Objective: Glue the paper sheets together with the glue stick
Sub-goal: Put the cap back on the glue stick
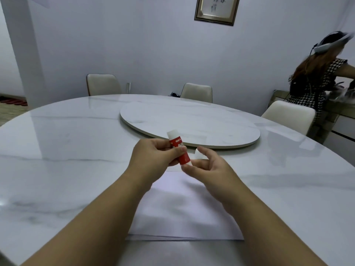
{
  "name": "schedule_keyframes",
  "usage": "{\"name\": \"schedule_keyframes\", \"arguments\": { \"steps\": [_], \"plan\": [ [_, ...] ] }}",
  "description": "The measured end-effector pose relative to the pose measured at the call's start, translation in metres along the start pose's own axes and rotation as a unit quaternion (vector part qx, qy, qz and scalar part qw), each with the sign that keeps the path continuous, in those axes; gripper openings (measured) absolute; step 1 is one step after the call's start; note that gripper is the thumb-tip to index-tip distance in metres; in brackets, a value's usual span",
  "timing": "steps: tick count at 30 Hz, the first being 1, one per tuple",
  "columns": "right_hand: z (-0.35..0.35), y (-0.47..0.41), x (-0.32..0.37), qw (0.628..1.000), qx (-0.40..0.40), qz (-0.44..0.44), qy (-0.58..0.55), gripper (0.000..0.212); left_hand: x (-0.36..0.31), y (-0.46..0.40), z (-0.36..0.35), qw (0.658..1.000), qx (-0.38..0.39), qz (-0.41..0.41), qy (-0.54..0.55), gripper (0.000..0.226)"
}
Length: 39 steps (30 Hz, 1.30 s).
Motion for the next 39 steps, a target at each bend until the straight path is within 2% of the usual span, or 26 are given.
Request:
{"name": "schedule_keyframes", "arguments": {
  "steps": [2, 4, 6, 8, 10, 13, 15, 18, 20, 22, 24, 26, 28, 32, 34, 38, 39],
  "plan": [
    [0.002, -0.002, 0.001, 1.000, -0.020, 0.011, -0.018, 0.077, 0.001, 0.000, 0.001, 1.000, 0.004, 0.008, 0.012, 0.010],
    [0.001, -0.002, 0.001, 0.998, -0.049, 0.034, 0.030, 0.074, 0.001, 0.002, -0.005, 1.000, 0.020, 0.009, 0.009, 0.008],
    [-0.003, -0.002, 0.000, 0.998, -0.027, 0.025, 0.041, 0.075, 0.001, 0.004, -0.007, 1.000, 0.021, 0.007, 0.005, 0.007],
    [-0.002, -0.002, -0.002, 1.000, 0.002, -0.001, -0.009, 0.074, 0.000, 0.001, -0.003, 1.000, 0.008, 0.007, 0.010, 0.005],
    [0.001, -0.001, -0.001, 1.000, -0.006, 0.000, -0.028, 0.070, 0.001, 0.000, -0.001, 1.000, 0.005, 0.008, 0.014, 0.002],
    [0.002, -0.002, 0.003, 0.994, -0.062, 0.051, 0.078, 0.060, 0.002, 0.003, -0.010, 0.999, 0.032, 0.008, -0.004, 0.007],
    [-0.001, -0.002, 0.002, 0.992, -0.048, 0.049, 0.104, 0.061, 0.002, 0.003, -0.012, 0.999, 0.030, 0.008, -0.012, 0.007],
    [0.000, -0.006, -0.004, 1.000, 0.003, -0.002, -0.002, 0.050, 0.003, -0.002, -0.001, 1.000, 0.003, 0.016, 0.008, 0.001],
    [0.002, -0.005, -0.002, 1.000, -0.014, 0.006, -0.024, 0.038, 0.005, -0.003, 0.000, 0.999, 0.010, 0.027, 0.016, 0.002],
    [0.003, -0.004, 0.001, 0.997, -0.062, 0.032, 0.035, 0.041, 0.006, 0.001, -0.008, 0.999, 0.036, 0.035, 0.022, 0.001],
    [0.001, -0.003, 0.003, 0.994, -0.071, 0.036, 0.081, 0.051, 0.005, 0.002, -0.012, 0.999, 0.042, 0.027, 0.007, 0.002],
    [0.003, -0.003, 0.000, 0.999, -0.039, 0.006, 0.037, 0.057, 0.004, -0.001, -0.006, 1.000, 0.015, 0.022, 0.008, 0.005],
    [0.006, -0.001, 0.001, 0.999, -0.025, -0.011, -0.019, 0.049, 0.005, -0.004, 0.001, 1.000, -0.004, 0.022, 0.014, 0.008],
    [0.003, -0.003, 0.001, 0.995, -0.082, 0.015, 0.063, 0.049, 0.006, -0.001, -0.006, 1.000, 0.004, 0.018, -0.010, 0.009],
    [-0.001, -0.004, 0.001, 0.994, -0.074, 0.012, 0.085, 0.054, 0.005, -0.001, -0.006, 1.000, -0.008, 0.015, -0.011, 0.007],
    [0.005, -0.004, 0.003, 0.999, -0.040, -0.015, -0.022, 0.051, 0.007, -0.005, 0.002, 1.000, -0.023, 0.019, 0.001, 0.007],
    [0.005, -0.005, 0.002, 0.999, -0.046, -0.007, -0.014, 0.051, 0.008, -0.005, 0.001, 1.000, -0.017, 0.021, -0.003, 0.007]
  ]
}}
Point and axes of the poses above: each hand's wrist, its own y-axis away from the middle knuckle, its own z-axis out of the back of the hand, x = y × z, the point moved 6 cm from there along -y, towards the middle knuckle, and after that the axes turned 4 degrees about -y, right-handed, at the moved point
